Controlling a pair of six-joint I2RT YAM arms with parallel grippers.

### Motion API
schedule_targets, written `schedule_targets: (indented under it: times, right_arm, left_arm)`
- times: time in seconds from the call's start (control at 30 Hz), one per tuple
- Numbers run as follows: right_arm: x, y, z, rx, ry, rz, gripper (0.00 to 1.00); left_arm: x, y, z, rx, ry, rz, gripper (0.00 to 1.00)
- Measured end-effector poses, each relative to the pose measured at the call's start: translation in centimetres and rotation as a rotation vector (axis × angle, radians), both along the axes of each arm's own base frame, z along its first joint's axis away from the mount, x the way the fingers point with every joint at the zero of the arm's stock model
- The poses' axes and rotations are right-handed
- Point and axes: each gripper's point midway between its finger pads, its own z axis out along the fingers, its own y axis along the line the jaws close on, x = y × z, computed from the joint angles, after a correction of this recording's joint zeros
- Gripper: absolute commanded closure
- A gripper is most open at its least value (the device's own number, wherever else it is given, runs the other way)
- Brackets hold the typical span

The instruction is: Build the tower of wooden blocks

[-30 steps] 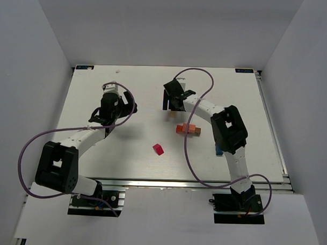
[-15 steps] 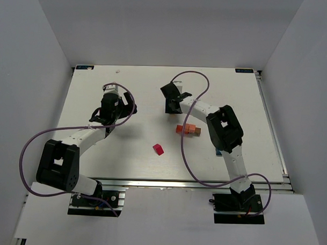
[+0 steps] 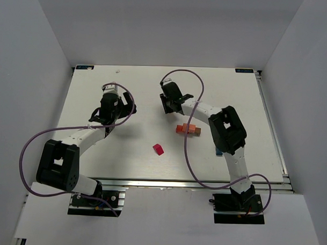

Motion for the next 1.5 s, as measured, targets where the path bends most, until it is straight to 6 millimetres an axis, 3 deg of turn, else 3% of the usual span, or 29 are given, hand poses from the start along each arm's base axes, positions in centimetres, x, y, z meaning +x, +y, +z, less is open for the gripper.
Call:
schedule_targets:
  times: [0.1,0.17,0.33,0.5,0.63,0.77,0.9,1.1,1.23,1.5]
  right_arm:
    - [0.0,0.4,2.6,-0.021,-0.071,0.139,0.85]
    - [-0.1,0.6,5.3,-0.025,-0.131,0.238,0.86]
    - [-0.5,1.0,14.0,-0.008,-0.316,0.499,0.86]
    - [-1.4,-1.5,21.2,-0.041,-0.481,0.69,0.83]
    - [-2.2,-4.7,23.4,-0.067,-0.52,0.795,0.83]
    - [-3.4,-7.9,21.9,-0.13,-0.472,0.916,0.84]
    - [-6.9,-9.3,17.2,-0.167,-0.32,1.062,0.84]
    - [-11.0,-10.5,11.8,-0.175,-0.16,1.181,0.83]
    - [-11.9,-11.0,10.3,-0.186,-0.122,1.208,0.83]
    - [-11.7,-10.7,10.0,-0.173,-0.13,1.203,0.82]
  left_arm:
    - [0.0,0.1,0.0,0.001,0.001,0.003,0.02]
    - [-0.2,0.3,0.0,0.003,-0.001,0.004,0.02]
    - [-0.5,0.7,0.8,0.005,-0.022,0.008,0.02]
    - [-0.5,1.0,1.7,0.007,-0.045,0.011,0.02]
    - [-0.4,1.2,1.7,0.016,-0.047,0.015,0.02]
    - [-0.4,1.5,1.6,0.029,-0.047,0.023,0.02]
    - [-0.5,1.8,1.4,0.043,-0.04,0.033,0.02]
    - [-0.7,2.1,1.1,0.058,-0.025,0.038,0.02]
    - [-0.8,2.2,0.9,0.064,-0.02,0.039,0.02]
    - [-0.8,2.2,0.8,0.066,-0.016,0.038,0.02]
